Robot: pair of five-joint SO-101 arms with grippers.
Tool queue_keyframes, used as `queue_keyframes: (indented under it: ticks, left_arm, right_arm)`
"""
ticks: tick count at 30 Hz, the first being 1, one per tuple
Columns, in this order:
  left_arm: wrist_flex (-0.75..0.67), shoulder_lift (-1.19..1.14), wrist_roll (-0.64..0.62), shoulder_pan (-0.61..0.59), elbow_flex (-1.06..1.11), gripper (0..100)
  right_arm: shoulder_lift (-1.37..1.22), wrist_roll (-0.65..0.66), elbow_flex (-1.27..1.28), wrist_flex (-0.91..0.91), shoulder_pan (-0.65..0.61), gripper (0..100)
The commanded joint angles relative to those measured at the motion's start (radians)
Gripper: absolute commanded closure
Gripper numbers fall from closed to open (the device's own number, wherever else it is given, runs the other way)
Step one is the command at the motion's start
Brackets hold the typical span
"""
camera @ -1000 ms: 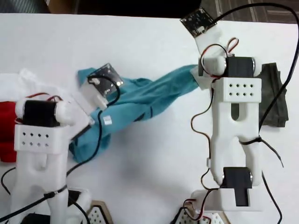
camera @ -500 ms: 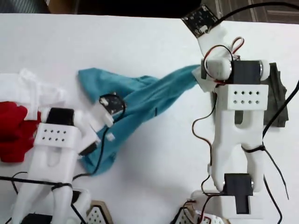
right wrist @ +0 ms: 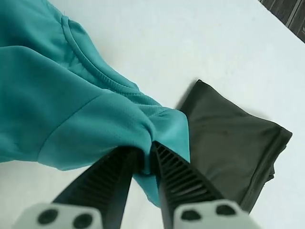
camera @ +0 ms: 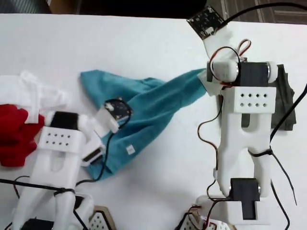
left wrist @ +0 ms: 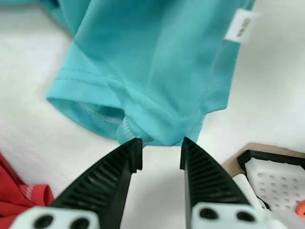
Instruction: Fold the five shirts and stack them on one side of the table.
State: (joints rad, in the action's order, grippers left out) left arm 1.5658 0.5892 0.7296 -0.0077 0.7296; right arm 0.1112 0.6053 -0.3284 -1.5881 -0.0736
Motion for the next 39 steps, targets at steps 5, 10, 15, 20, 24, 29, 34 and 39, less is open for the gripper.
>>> queue_keyframes:
  ticks: [5, 10, 15, 20, 24, 29, 34, 39]
  left_arm:
    - [0.169, 0.028, -0.160, 0.282, -0.234, 84]
    - [0.064, 0.020, -0.150, 0.344, -0.081, 84]
    - [-0.084, 0.020, -0.097, 0.265, 0.059, 84]
    - [-0.164, 0.020, -0.097, 0.204, 0.134, 84]
    - [-0.229, 0.020, -0.097, 0.206, 0.185, 84]
    - [-0.296, 0.018, -0.098, 0.201, 0.205, 84]
    - [-0.364, 0.018, -0.106, 0.201, 0.203, 84]
    - [-0.388, 0.018, -0.107, 0.146, 0.196, 84]
  right_arm:
    - [0.050, -0.002, -0.038, -0.004, -0.005, 97.8]
    - [0.051, 0.003, -0.038, -0.004, 0.002, 97.8]
    - [0.058, 0.003, -0.038, -0.005, 0.002, 97.8]
    - [0.056, 0.003, -0.038, -0.005, -0.002, 97.8]
    - [0.053, 0.003, -0.038, -0.005, -0.007, 97.8]
    - [0.053, 0.003, -0.038, -0.005, -0.007, 97.8]
    - [0.058, 0.003, -0.038, -0.005, -0.007, 97.8]
    - [0.059, 0.003, -0.038, -0.005, -0.007, 97.8]
